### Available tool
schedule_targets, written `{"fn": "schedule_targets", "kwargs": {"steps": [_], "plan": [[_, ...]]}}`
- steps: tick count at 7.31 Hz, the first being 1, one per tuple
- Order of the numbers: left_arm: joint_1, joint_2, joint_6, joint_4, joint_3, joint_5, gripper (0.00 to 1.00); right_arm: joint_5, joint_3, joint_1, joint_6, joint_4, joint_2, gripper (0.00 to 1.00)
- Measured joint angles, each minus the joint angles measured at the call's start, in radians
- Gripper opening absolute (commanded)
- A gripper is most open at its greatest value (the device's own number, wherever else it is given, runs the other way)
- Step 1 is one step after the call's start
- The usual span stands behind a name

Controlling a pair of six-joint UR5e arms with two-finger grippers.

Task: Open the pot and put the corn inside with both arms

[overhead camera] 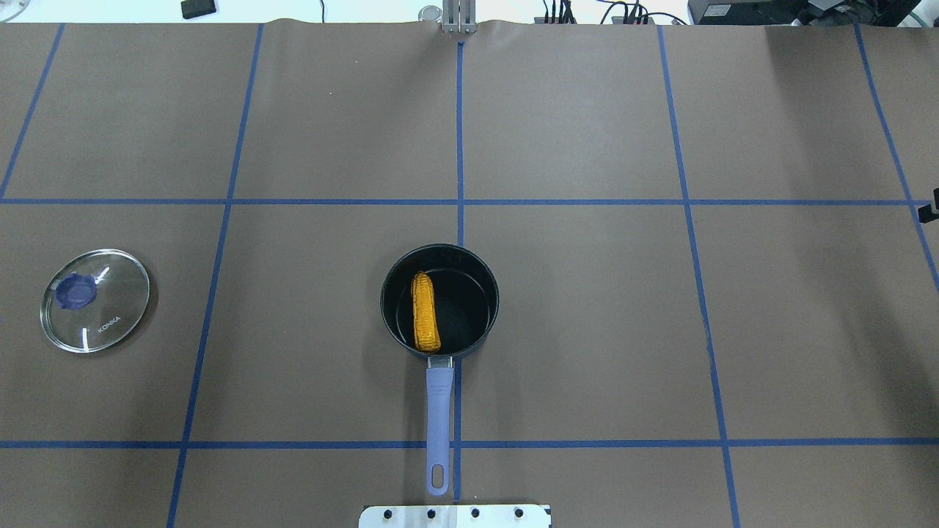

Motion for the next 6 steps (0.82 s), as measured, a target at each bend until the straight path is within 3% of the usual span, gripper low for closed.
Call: {"fn": "schedule_targets", "kwargs": {"steps": [3, 6], "plan": [[-0.001, 0.005, 0.0, 0.006, -0.02, -0.001, 0.98, -0.007, -0.044, 0.036, -0.154, -0.066, 0.008, 1.0], [-0.004, 0.013, 0.0, 0.004, -0.022, 0.0, 0.98, -0.01, -0.047, 0.04, -0.177, -0.082, 0.012, 1.0]]}}
